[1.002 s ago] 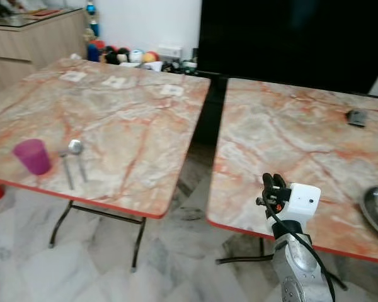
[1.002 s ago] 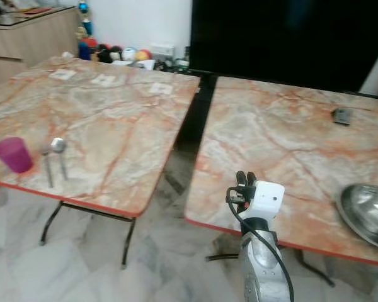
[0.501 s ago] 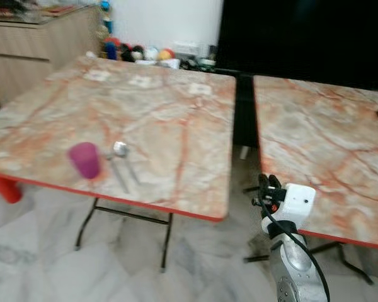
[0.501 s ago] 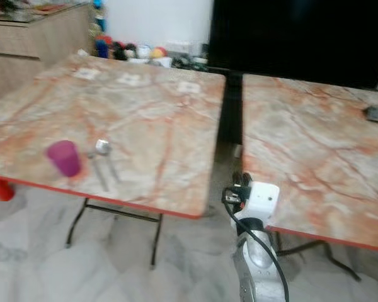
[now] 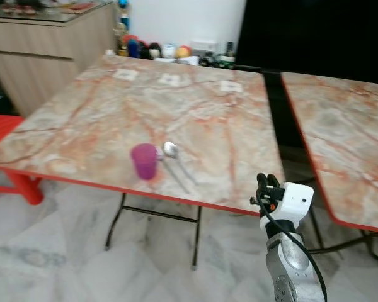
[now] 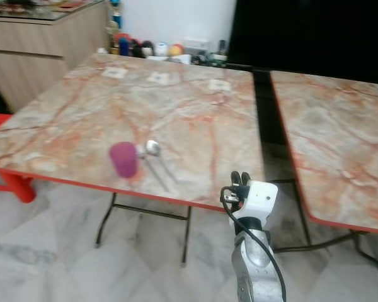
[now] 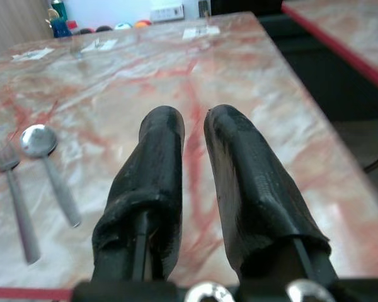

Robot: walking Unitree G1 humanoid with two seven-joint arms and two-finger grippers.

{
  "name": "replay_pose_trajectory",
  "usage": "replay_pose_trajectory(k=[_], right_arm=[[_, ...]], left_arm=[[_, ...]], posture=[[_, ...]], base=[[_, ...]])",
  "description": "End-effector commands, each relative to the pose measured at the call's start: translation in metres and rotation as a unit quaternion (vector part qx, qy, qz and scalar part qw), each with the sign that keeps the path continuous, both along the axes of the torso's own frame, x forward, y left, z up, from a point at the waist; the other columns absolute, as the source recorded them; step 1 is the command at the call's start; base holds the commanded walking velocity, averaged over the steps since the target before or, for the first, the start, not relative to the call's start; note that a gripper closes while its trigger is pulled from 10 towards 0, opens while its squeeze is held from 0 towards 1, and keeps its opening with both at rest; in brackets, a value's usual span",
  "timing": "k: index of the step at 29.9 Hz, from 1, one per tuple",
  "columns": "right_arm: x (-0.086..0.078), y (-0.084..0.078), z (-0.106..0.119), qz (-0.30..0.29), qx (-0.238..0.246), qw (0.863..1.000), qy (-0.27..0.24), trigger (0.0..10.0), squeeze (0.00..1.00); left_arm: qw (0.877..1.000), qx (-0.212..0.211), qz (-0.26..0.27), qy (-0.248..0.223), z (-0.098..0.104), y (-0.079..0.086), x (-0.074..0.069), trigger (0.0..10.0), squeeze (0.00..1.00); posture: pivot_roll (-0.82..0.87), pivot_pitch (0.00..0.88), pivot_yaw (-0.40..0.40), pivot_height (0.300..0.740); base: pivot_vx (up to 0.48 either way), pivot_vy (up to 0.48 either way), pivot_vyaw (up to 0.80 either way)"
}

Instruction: Setting the table

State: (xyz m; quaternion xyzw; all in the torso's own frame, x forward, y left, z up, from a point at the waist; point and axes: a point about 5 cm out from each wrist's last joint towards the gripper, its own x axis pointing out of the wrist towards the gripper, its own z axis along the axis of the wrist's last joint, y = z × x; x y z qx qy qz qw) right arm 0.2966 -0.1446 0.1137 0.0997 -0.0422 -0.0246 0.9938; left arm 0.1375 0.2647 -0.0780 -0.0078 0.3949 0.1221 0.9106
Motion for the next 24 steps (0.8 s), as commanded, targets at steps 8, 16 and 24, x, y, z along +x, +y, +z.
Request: replay_pose_trajectory(k=[8, 16, 24], right_arm=[[-0.0019, -0.0079, -0.0032, -0.016, 0.000, 1.000, 0.006, 10.0, 0.00], [-0.0012, -0.0064, -0.0033, -0.014, 0.002, 1.000, 0.007, 10.0, 0.00], [-0.0005, -0.0081, -0.0024, -0.015, -0.005, 1.000, 0.004, 10.0, 0.00]], left_arm=[[1.000, -0.008, 0.001, 0.007, -0.0034, -0.0056, -0.0036, 10.0, 0.00], [1.000, -0.008, 0.001, 0.008, -0.0042, -0.0072, -0.0045, 10.0, 0.00], [1.000, -0.008, 0.000, 0.010, -0.0045, -0.0069, -0.0056, 10.0, 0.00]], posture=[[0.04, 0.112, -0.023, 0.740], [0.05, 0.113, -0.024, 0.740], [0.04, 0.113, -0.023, 0.740]], base=[[0.000, 0.000, 0.00], [0.000, 0.000, 0.00], [0.000, 0.000, 0.18]])
